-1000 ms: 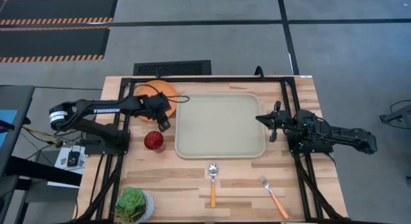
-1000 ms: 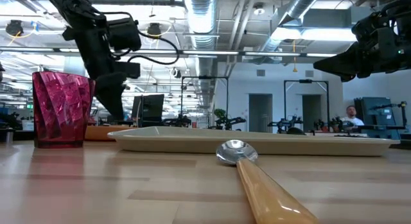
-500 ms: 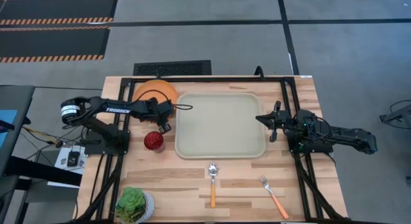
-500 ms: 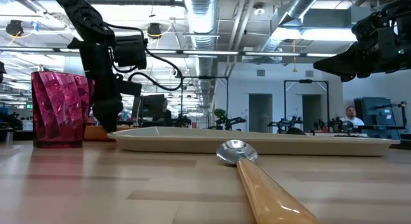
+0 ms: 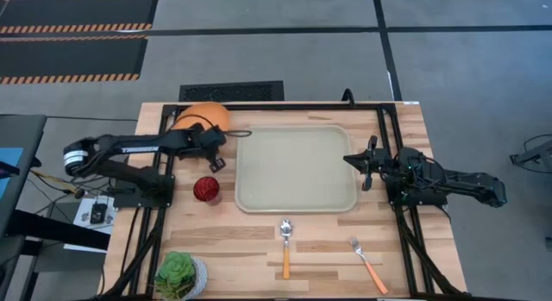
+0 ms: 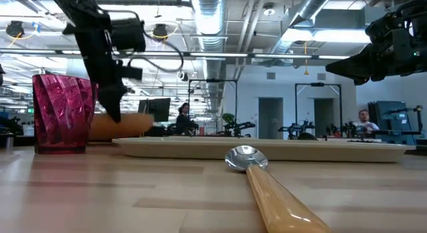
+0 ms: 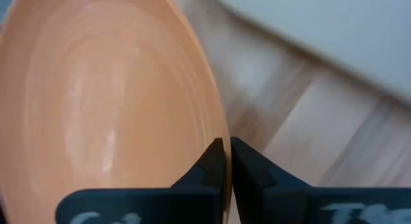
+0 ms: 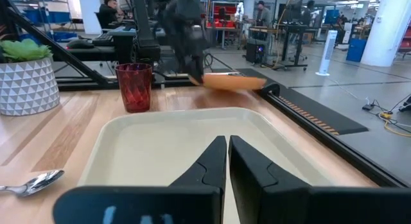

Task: Pick and place plate/cup/fork/spoon on tray
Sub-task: Put the orange plate on the gray serving tray

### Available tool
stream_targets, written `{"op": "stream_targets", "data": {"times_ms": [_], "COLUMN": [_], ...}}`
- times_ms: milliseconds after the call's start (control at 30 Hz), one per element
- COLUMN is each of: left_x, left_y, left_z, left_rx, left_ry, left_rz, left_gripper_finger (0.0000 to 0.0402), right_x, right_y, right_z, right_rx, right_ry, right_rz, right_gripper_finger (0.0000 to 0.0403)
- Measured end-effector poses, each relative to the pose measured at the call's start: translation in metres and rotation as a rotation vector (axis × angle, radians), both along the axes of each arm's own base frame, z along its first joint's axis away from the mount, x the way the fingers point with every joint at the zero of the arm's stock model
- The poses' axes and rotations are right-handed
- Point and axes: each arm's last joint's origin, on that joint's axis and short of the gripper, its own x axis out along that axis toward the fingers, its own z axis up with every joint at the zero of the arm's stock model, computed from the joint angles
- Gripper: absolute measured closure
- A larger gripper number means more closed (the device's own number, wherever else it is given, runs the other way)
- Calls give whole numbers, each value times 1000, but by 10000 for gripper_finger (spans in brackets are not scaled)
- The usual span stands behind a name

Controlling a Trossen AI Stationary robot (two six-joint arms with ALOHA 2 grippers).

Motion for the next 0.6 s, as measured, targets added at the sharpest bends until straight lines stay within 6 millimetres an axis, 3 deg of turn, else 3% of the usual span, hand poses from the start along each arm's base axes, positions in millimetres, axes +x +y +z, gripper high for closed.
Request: {"op": "stream_targets", "data": {"times_ms": [167,333,467,600], "left_x": [19,58,97,138], "left_y": [3,-1,-11,-28], "left_z": [45,77,82,73], "left_rx": [53,56,43,27], "left_ry": [-143,-265,-290,-262], "left_rz": [-48,-181,-322,-473], "left_gripper_finger": [401,401,401,401], "right_x": [0,0,0,0], "right_y": [0,0,0,0], "right_z": [0,0,0,0], "right_rx": [0,0,0,0], "right_ry": [1,1,1,0], "right_rz": [0,0,0,0], "right_gripper_finger": [360,360,360,360]}}
